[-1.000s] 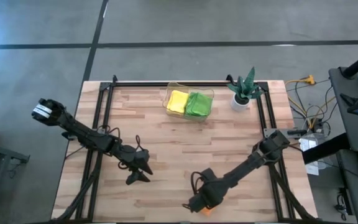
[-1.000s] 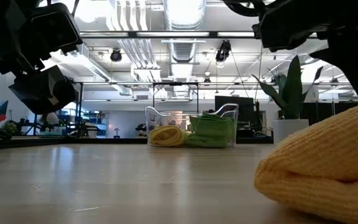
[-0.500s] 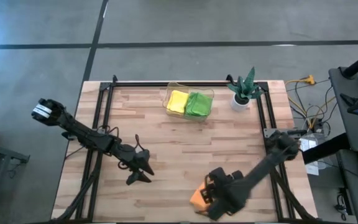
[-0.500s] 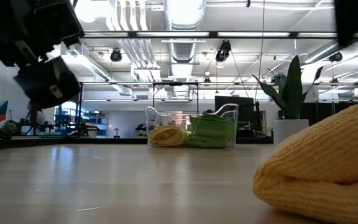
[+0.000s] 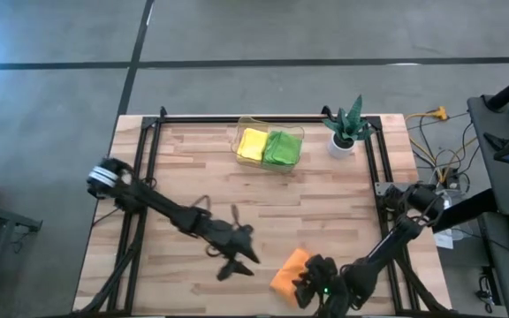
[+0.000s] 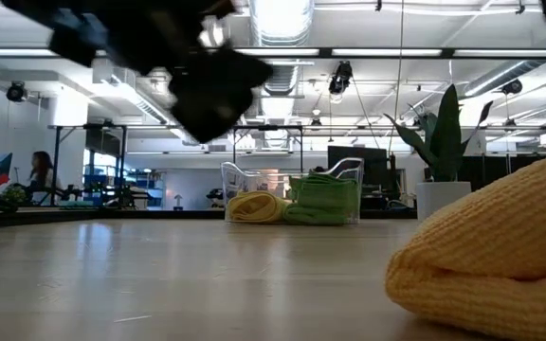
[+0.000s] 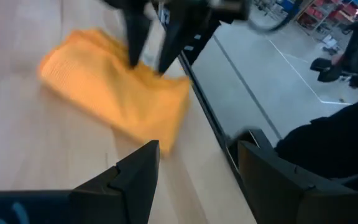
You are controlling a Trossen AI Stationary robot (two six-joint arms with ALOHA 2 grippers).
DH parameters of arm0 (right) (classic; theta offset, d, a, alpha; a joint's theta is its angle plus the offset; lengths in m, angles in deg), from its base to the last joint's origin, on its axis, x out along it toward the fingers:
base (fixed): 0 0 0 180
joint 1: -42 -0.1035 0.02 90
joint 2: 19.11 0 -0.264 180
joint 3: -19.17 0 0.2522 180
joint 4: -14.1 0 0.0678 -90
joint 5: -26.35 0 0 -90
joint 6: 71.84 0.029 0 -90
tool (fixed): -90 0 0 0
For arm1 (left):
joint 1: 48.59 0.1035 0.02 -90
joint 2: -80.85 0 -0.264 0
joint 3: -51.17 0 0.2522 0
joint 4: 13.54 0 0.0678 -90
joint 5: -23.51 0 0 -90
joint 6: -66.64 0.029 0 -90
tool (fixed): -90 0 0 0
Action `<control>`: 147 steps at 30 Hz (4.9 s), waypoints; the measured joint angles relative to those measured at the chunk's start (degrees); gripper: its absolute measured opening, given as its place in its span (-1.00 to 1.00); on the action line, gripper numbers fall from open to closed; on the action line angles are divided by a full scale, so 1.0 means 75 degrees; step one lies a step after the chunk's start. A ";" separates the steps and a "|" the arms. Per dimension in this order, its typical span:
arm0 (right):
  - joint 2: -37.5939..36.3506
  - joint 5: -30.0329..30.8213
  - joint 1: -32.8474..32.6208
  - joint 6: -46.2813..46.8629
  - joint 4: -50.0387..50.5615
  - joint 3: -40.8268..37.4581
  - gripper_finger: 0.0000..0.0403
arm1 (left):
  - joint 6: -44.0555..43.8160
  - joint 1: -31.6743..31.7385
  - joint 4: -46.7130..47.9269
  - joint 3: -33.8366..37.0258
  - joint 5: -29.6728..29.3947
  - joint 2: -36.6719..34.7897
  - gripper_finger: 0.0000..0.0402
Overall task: Fold microfiber towels
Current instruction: Fold the orange microfiber towel, then put the folded orange microfiber towel into the transparent bin
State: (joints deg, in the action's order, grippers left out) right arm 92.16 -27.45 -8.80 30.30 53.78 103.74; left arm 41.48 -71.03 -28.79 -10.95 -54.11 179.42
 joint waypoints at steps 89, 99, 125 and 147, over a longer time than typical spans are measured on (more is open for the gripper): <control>0.1004 -0.3232 0.0515 -0.9576 0.0801 0.1518 0.44 | -0.2706 -0.0160 0.1725 0.2105 0.0611 -0.2186 0.01; 0.1363 -0.3363 0.0494 -0.9702 0.0710 0.1551 0.27 | -0.2811 -0.0166 0.1678 0.2110 0.0533 -0.2169 0.01; 0.1434 -0.2584 0.0584 -0.9680 0.1929 0.2463 -0.93 | -0.2945 -0.0160 0.1697 0.2099 0.0438 -0.2165 0.01; -0.2830 -0.2521 0.3183 -0.9015 -0.3656 -0.0570 -0.94 | -0.1996 -0.0096 0.1781 0.2415 0.0291 -0.3578 0.01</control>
State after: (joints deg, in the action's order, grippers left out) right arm 70.93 -46.36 15.07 -37.32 26.37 99.46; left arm 26.51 -71.75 -15.43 7.15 -51.93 152.58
